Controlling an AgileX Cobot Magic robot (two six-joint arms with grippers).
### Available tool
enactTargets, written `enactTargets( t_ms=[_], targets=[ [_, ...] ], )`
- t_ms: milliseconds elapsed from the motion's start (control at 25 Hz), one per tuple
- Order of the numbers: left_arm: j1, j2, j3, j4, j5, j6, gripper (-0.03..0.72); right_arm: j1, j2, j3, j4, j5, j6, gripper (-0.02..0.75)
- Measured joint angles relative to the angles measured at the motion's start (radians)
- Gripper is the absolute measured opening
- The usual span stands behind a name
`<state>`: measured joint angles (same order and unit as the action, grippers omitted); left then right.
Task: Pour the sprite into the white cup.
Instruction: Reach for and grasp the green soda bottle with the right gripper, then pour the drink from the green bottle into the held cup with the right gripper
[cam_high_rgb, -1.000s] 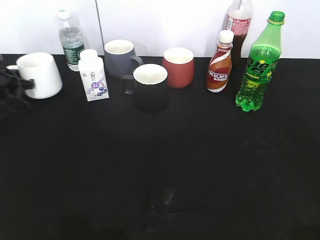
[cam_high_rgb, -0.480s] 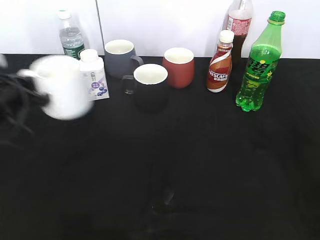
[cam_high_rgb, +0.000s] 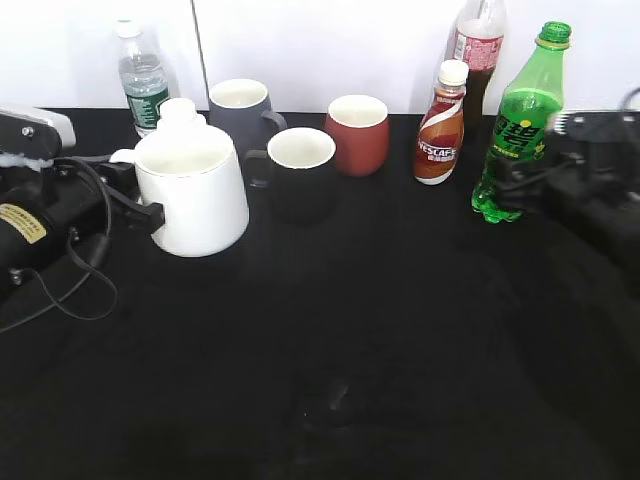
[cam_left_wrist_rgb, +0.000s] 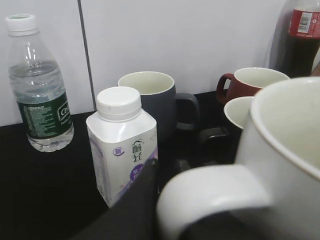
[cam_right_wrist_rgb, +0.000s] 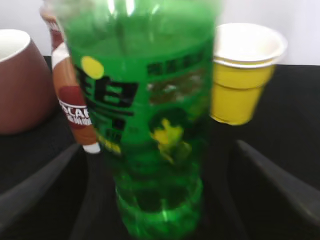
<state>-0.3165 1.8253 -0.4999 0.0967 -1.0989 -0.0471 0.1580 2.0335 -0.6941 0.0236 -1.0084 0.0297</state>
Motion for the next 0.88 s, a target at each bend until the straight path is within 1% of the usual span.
enactTargets(
  t_ms=[120,200,360,440,520,560,640,720,800,840,880],
  targets=[
    [0.0,0.0,0.0,0.0,-0.002,-0.001,0.067,0.0,0.093,-0.084,-0.003,-0.009,0.006,0.663],
    [0.0,0.0,0.0,0.0,-0.024,-0.001,0.067,0.0,0.146,-0.115,-0.003,-0.043,0.006,0.658],
    [0.0,0.0,0.0,-0.002,-0.051,-0.004,0.067,0.0,0.228,-0.192,-0.024,-0.075,0.006,0.613],
    [0.0,0.0,0.0,-0.002,-0.052,-0.004,0.066,0.0,0.24,-0.218,-0.041,-0.078,0.006,0.554],
    [0.0,0.0,0.0,-0.002,-0.052,-0.004,0.066,0.0,0.258,-0.229,-0.051,-0.1,0.006,0.454],
    [0.0,0.0,0.0,-0.002,-0.053,-0.004,0.066,0.0,0.266,-0.229,-0.056,-0.127,0.006,0.405],
    [0.0,0.0,0.0,-0.002,-0.053,-0.004,0.066,0.0,0.274,-0.228,-0.063,-0.158,0.004,0.398],
    [0.0,0.0,0.0,0.015,-0.053,-0.004,0.066,0.0,0.237,-0.18,-0.071,-0.155,0.003,0.398],
    [0.0,0.0,0.0,0.071,-0.055,-0.008,0.066,0.0,0.114,-0.087,-0.093,-0.141,0.002,0.398],
    [0.0,0.0,0.0,0.1,-0.055,-0.015,0.066,0.0,0.043,-0.053,-0.125,-0.133,0.002,0.398],
    [0.0,0.0,0.0,0.13,-0.056,-0.027,0.066,0.0,-0.033,-0.041,-0.19,-0.104,0.002,0.398]
  ],
)
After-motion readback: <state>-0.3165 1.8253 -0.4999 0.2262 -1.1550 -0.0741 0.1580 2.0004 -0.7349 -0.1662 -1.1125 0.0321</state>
